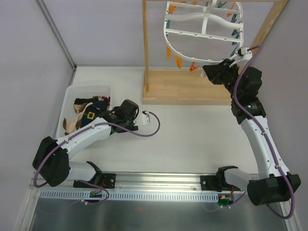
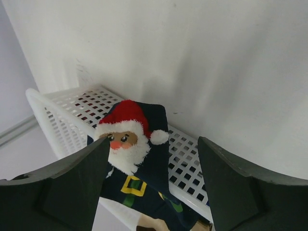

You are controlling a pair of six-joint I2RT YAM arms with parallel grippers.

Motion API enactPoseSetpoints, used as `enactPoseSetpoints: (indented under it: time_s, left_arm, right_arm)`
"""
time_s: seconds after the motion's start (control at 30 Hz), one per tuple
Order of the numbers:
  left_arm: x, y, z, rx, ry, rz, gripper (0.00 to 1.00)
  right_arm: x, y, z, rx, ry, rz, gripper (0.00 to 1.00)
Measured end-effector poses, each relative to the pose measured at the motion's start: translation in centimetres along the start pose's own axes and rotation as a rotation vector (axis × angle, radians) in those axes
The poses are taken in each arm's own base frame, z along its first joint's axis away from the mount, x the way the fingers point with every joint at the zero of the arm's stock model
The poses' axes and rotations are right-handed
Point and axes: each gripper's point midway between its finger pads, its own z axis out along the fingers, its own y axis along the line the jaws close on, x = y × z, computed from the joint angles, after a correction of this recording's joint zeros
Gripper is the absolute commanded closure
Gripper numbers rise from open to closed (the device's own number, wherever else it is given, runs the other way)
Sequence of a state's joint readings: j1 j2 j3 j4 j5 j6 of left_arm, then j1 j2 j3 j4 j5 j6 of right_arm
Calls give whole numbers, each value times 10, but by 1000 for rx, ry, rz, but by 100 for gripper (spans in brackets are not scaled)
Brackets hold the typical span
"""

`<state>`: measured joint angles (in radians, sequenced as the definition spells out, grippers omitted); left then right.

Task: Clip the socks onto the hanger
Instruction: Adjust the sock in the bin.

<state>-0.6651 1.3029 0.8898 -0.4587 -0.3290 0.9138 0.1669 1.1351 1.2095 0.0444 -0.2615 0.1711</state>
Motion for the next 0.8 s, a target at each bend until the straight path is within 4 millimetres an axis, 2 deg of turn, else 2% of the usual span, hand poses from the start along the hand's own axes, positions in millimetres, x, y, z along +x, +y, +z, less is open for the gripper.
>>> enactPoseSetpoints:
  time_s: [0.17, 0.23, 0.37, 0.6, 0.8]
  left_arm:
    - [-4, -6, 11, -18, 53, 117, 26]
    - [-2, -16, 23, -12, 91, 197, 26]
    - [14, -37, 41, 23, 178, 335, 26]
    - [17, -16, 44, -55, 214, 421, 25]
    - [29, -3, 47, -68, 241, 424, 25]
  right_arm:
    - [0, 0, 0, 1, 0, 0, 99]
    - [0, 0, 0, 1, 0, -1, 99]
    - [1, -1, 0, 5, 2, -4, 99]
    - [1, -2, 0, 4, 4, -5, 99]
    - [7, -3, 4, -4, 26, 3, 99]
